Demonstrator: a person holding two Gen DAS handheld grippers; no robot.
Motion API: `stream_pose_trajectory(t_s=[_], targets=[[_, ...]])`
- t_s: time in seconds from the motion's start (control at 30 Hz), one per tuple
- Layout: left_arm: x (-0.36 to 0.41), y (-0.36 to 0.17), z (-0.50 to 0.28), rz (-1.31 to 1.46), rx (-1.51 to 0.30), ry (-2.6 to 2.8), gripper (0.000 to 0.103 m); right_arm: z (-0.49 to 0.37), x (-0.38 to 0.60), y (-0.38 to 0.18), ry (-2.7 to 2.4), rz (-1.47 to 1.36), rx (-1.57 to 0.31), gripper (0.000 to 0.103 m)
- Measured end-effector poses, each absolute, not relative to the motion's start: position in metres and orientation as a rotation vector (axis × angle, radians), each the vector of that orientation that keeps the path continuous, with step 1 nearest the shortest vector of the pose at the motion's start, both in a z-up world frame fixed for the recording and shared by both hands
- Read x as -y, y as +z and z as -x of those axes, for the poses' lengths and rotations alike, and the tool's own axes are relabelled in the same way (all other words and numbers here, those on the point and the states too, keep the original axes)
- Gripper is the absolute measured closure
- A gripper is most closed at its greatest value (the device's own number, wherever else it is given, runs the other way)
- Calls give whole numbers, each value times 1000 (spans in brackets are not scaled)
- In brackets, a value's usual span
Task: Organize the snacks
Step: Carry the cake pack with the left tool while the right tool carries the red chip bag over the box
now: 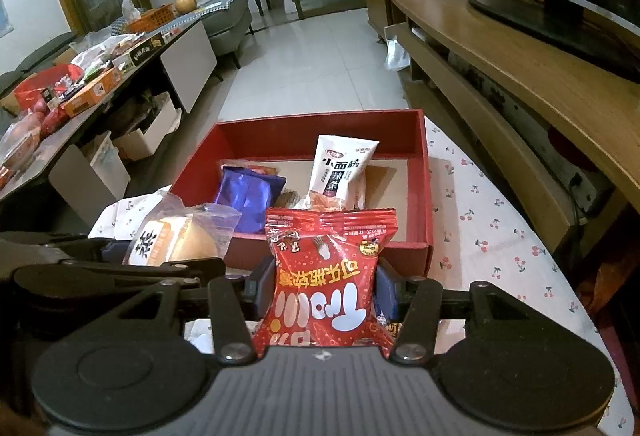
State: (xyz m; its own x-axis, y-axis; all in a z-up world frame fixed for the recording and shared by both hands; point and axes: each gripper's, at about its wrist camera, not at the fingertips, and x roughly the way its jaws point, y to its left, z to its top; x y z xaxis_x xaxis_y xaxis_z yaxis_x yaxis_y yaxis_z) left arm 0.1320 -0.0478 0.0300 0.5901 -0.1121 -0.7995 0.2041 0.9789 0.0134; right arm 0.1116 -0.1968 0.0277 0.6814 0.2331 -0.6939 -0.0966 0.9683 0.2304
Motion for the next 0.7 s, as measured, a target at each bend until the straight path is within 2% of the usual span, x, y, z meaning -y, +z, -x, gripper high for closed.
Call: stream_pose_trajectory(t_s=[0.7], targets=[[50, 45, -166, -133, -857, -123, 39, -153, 193, 40, 174, -168, -758, 37]])
